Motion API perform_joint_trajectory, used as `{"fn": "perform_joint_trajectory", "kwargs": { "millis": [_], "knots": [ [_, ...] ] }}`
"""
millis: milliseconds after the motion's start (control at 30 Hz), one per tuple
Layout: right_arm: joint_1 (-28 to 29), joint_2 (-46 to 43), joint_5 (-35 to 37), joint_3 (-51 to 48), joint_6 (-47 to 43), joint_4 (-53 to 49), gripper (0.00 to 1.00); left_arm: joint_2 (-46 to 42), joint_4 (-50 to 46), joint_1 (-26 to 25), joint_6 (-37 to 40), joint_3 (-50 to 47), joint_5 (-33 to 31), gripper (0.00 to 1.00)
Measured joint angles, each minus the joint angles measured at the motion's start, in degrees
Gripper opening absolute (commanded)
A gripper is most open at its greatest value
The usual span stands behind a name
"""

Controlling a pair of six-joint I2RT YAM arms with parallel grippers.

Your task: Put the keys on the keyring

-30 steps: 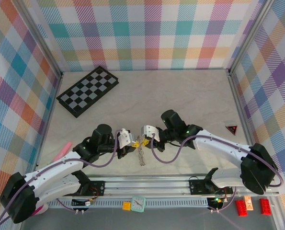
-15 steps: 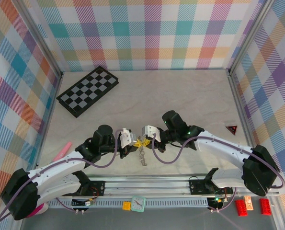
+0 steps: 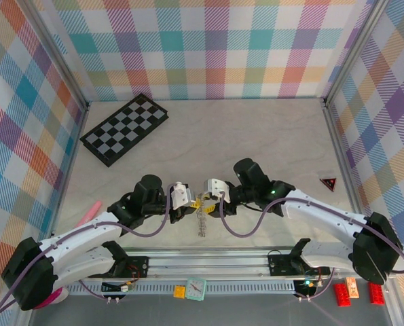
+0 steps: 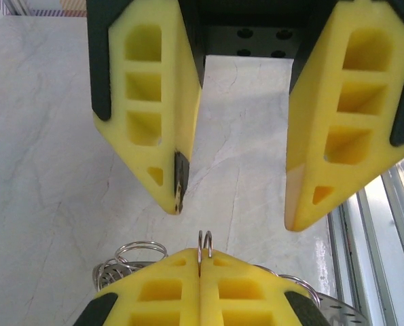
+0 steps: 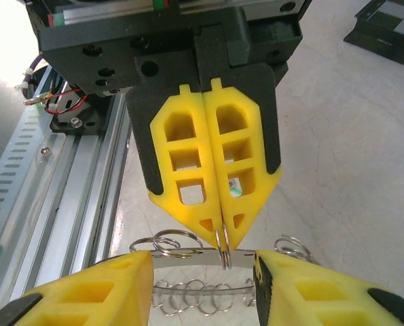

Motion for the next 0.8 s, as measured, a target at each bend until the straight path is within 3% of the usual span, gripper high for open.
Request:
{"fn": "perform_joint_trajectory", "kwargs": {
  "millis": [267, 800],
  "knots": [
    [0.0, -2.08, 0.92, -0.72, -3.67, -0.09, 0.39, 0.48, -1.05, 0.0, 1.64, 0.0, 0.26, 0.0],
    [0.02, 3.26, -0.57, -0.7, -4.02, 0.13, 0.22, 1.97, 0.39, -0.02, 3.23, 0.0, 2.73, 0.0]
  ]
}}
